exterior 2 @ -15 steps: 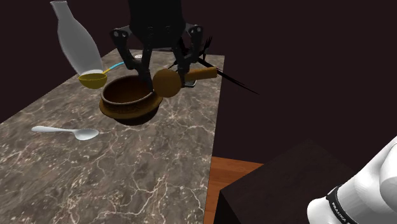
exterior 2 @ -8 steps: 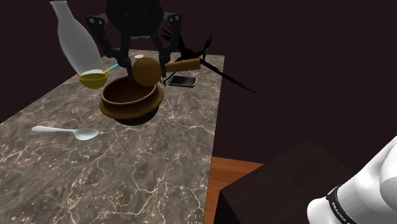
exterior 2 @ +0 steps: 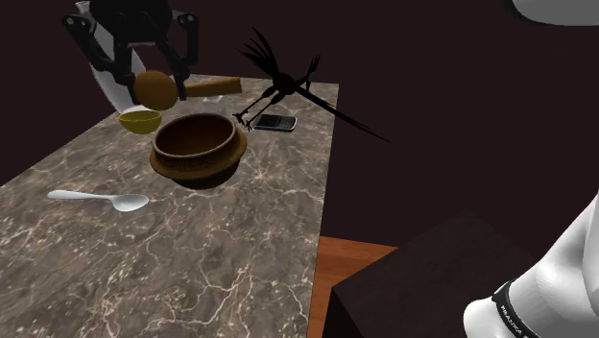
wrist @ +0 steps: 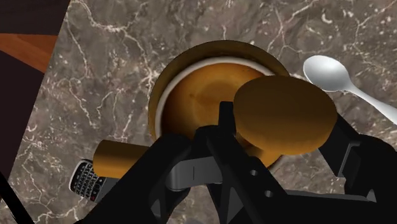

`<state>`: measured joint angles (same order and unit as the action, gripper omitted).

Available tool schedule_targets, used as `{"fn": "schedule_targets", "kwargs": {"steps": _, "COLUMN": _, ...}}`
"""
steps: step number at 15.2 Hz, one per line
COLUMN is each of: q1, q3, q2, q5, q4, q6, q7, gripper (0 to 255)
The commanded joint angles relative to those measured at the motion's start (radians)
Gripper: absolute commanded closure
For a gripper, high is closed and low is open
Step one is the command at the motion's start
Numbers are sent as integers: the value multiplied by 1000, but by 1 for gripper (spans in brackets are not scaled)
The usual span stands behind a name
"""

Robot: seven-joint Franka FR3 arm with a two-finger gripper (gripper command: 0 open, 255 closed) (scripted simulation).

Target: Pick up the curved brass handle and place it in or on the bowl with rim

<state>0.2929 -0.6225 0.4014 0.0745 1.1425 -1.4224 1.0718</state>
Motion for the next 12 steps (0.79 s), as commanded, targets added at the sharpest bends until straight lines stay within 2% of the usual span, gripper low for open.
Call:
{"fn": "schedule_targets", "kwargs": {"steps": 1, "q1": 105, "q3": 19, "q2": 185, "q5": 93, "q4": -288, "q6": 112, "q7": 17, "gripper": 255}}
{"fn": "schedule_targets", "kwargs": {"steps": 6, "q1": 57, "q3": 19, "q2": 127, "q5": 62, "q4": -121, "q6": 3, "q7": 7, "gripper": 255}}
{"fn": "schedule_targets", "kwargs": {"steps": 12, "q1": 19, "q3": 16, "q2": 90, "q5": 44, "q4": 22, "q6": -102, "q7": -3, "gripper": 255}}
